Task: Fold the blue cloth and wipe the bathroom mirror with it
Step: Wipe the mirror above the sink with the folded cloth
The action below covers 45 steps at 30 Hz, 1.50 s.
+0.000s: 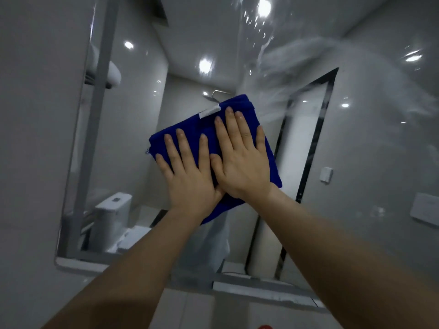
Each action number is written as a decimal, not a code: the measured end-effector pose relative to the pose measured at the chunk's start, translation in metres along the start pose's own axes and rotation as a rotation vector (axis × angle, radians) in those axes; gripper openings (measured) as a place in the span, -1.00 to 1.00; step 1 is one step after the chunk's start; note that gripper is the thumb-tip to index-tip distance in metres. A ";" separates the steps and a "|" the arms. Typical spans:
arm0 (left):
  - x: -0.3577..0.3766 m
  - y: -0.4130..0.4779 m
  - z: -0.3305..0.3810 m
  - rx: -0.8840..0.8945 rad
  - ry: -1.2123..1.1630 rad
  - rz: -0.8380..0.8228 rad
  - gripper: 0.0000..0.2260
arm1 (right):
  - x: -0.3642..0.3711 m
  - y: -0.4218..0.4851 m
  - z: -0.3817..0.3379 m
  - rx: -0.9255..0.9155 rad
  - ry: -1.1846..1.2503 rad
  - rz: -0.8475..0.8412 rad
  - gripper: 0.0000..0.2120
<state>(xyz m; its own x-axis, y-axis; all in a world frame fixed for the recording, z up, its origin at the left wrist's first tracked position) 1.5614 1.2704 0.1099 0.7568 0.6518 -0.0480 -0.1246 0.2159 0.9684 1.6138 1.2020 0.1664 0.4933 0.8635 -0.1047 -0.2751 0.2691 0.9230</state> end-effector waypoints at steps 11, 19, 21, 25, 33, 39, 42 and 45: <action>-0.004 0.121 0.019 0.275 -0.007 0.105 -0.22 | -0.010 0.089 0.044 0.231 0.032 -0.048 -0.35; -0.015 0.196 0.034 0.425 0.052 0.062 -0.23 | -0.015 0.146 0.065 0.339 0.022 0.008 -0.38; -0.016 0.216 0.037 0.424 0.043 0.087 -0.24 | -0.017 0.165 0.072 0.340 0.029 0.009 -0.41; -0.018 0.257 0.045 0.443 0.080 0.034 -0.24 | -0.021 0.206 0.084 0.344 0.025 0.025 -0.41; -0.019 0.323 0.044 0.430 0.040 0.123 -0.26 | -0.022 0.271 0.094 0.324 0.006 0.055 -0.43; -0.023 0.352 0.042 0.418 0.040 0.112 -0.26 | -0.023 0.301 0.095 0.322 -0.014 0.086 -0.44; -0.026 0.364 0.037 0.453 0.032 0.095 -0.26 | -0.022 0.309 0.090 0.352 -0.028 0.086 -0.44; -0.029 0.373 0.027 0.470 0.025 0.086 -0.26 | -0.021 0.318 0.081 0.363 -0.033 0.082 -0.44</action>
<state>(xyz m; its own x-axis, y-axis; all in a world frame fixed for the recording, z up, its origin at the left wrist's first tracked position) 1.5103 1.3118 0.4792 0.7401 0.6715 0.0374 0.1218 -0.1885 0.9745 1.5829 1.2349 0.4921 0.5096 0.8602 -0.0182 -0.0070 0.0253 0.9997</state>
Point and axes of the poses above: each hand's wrist, its own y-axis towards the middle knuckle, its own x-axis out of the palm, z = x × y, the point moved 4 cm from there along y, towards the middle knuckle, and after that the axes turned 13 degrees about z, right-handed, at the moved point
